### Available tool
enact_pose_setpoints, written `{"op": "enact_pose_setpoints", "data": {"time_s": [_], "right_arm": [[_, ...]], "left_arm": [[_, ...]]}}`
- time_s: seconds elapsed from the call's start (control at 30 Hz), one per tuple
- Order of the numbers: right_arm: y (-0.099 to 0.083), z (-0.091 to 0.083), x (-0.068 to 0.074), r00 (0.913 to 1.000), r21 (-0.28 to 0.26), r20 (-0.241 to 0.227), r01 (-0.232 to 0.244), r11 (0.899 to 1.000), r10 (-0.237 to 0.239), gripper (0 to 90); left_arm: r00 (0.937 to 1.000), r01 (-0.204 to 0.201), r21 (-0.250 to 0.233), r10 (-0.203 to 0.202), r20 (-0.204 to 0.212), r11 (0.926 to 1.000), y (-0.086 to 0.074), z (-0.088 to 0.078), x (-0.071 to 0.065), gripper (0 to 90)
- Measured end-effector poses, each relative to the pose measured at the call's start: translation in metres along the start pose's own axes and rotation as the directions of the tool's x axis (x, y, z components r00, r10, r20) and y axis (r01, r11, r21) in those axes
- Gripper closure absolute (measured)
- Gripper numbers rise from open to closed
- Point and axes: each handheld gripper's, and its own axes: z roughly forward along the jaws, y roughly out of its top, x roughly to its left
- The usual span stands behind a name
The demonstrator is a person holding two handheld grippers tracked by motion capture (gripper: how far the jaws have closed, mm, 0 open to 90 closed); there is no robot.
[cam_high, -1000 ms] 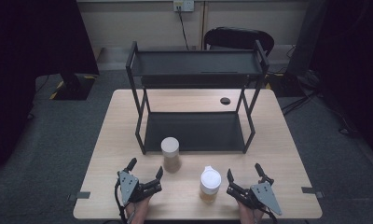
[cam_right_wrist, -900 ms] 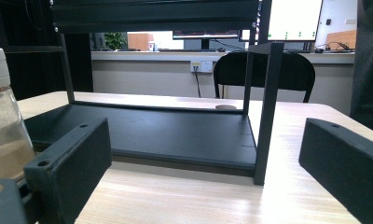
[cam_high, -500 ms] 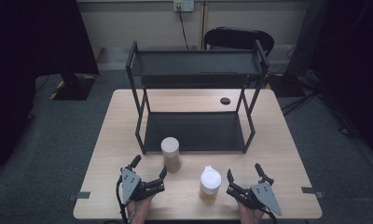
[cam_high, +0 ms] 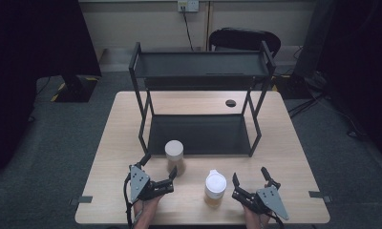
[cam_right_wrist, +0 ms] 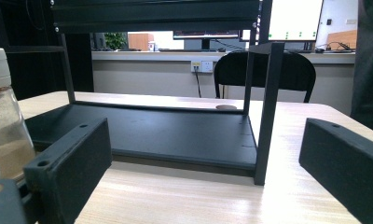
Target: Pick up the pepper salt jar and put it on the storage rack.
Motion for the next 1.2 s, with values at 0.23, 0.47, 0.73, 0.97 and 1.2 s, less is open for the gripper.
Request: {"op": "enact_pose_setpoints", "data": {"time_s": [0.23,0.47,0.73,0.97,1.2], "right_arm": [[0.0,0.0,0.0,1.0,0.0,-0.001,0.0,1.0,0.0,0.9],[0.0,0.0,0.0,1.0,0.0,-0.001,0.0,1.0,0.0,0.9],[0.0,0.0,0.0,1.0,0.0,-0.002,0.001,1.0,-0.001,0.9],[0.0,0.0,-0.001,1.0,0.0,-0.004,0.001,1.0,-0.001,0.9],[0.0,0.0,0.0,1.0,0.0,-0.004,0.001,1.0,-0.001,0.9]], "left_arm": [[0.9997,0.009,-0.002,-0.009,0.023,1.0,0.006,0.008,0.002,0.0],[0.9995,-0.011,0.004,0.011,0.028,0.9999,0.014,0.018,-0.001,0.0],[0.9996,0.001,0.019,-0.002,0.03,0.9998,0.013,0.03,-0.003,0.0],[0.9999,0.01,0.014,-0.01,0.01,0.9999,0.005,0.036,-0.004,3.4],[0.9999,0.01,0.081,-0.011,0.012,0.9967,0.006,0.046,-0.003,10.0]]}}
